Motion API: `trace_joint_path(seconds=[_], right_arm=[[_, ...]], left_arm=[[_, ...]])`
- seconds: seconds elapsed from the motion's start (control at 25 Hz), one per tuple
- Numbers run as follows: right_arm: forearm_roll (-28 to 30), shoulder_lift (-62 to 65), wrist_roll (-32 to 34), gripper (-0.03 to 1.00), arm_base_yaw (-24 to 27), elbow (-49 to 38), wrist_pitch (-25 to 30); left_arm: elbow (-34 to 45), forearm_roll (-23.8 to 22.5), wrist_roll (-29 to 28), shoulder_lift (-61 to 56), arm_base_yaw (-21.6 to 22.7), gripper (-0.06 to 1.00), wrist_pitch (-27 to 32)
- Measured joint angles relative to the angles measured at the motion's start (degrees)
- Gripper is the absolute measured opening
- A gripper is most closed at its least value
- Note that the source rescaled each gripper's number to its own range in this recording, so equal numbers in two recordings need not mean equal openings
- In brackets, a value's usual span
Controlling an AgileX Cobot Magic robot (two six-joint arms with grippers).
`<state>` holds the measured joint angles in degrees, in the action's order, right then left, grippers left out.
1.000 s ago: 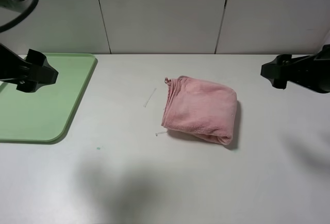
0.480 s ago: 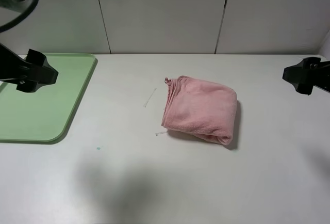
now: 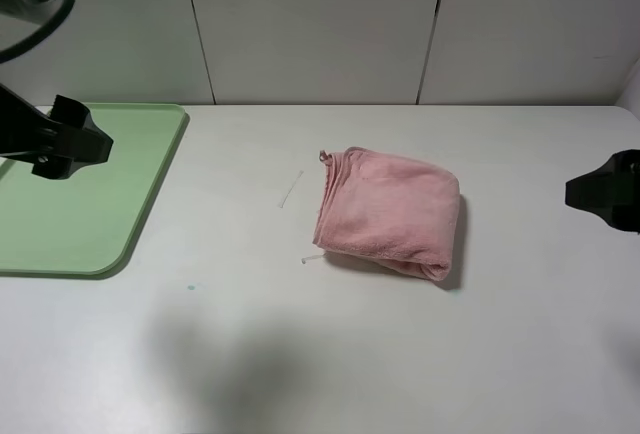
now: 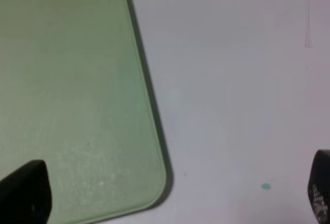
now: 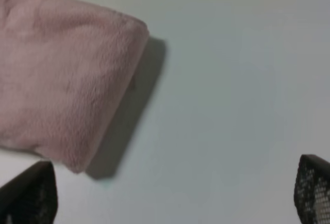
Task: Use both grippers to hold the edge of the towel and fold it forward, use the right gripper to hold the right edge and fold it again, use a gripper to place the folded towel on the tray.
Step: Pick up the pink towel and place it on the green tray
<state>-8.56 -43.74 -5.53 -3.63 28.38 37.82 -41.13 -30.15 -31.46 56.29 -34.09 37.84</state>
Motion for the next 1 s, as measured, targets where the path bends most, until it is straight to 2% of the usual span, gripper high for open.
trace_joint_path(seconds=[0.2, 0.44, 0.72, 1.0], right_arm=[[-0.36, 5.75, -4.61, 1.00, 6.85, 0.07, 7.93], [-1.05, 15.14, -4.33, 1.00, 11.48, 0.57, 11.73], [0.18, 21.90, -4.25, 1.00, 12.04, 1.51, 22.18], [0.46, 32.39, -8.93, 1.00, 12.04, 1.55, 23.41]], left_arm=[[0.00, 0.00, 0.00, 0.00, 0.00, 1.00, 0.00], [0.00, 0.00, 0.00, 0.00, 0.00, 1.00, 0.00], [0.00, 0.00, -0.05, 0.00, 0.00, 1.00, 0.00], [0.00, 0.00, -0.05, 0.00, 0.00, 1.00, 0.00]])
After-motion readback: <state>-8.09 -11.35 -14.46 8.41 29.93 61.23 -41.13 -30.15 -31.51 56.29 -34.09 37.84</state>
